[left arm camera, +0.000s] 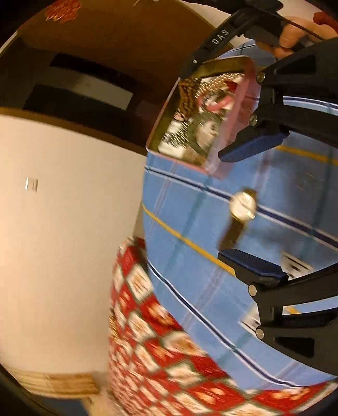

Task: Organize jewelry
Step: 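Withdraw both tools from the tin toward the watch and silver ring, then grasp the silver ring with the left tool while the right tool grasps the wristwatch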

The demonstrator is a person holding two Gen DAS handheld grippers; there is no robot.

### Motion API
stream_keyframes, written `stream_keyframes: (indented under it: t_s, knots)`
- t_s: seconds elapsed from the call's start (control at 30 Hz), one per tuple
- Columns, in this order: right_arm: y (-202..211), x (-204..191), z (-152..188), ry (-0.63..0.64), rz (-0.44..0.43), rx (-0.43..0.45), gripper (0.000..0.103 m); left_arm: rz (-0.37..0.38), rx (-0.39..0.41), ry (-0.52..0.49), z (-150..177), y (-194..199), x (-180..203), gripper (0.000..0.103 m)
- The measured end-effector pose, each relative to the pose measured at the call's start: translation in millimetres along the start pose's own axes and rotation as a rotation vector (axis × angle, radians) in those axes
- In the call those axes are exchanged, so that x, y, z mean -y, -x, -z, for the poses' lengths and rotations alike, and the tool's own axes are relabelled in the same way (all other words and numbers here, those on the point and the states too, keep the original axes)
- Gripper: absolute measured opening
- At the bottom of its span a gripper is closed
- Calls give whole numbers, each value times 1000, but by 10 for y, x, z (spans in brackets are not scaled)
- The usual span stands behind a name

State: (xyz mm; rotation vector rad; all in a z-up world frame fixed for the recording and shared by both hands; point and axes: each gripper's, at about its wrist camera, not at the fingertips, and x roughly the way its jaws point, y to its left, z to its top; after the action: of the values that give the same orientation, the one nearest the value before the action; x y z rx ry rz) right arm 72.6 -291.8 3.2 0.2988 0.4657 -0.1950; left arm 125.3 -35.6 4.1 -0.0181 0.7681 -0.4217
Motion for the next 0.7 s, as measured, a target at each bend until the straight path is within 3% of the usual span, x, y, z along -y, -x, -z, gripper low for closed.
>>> stream_keyframes:
  t_s: [0.1, 0.3, 0.6, 0.7]
  knots:
    - [40, -59, 52, 10, -32, -21, 57, -4, -23, 10, 150, 41, -91, 69]
    - [166, -309, 250, 86, -77, -82, 57, -25, -78, -72, 463, -11, 5, 69]
    - [270, -686, 524, 251, -115, -134, 52, -5, -118, -183, 621, -84, 213, 68]
    - [277, -718, 541, 271, -114, -126, 52, 6, -151, -185, 658, -163, 227, 56]
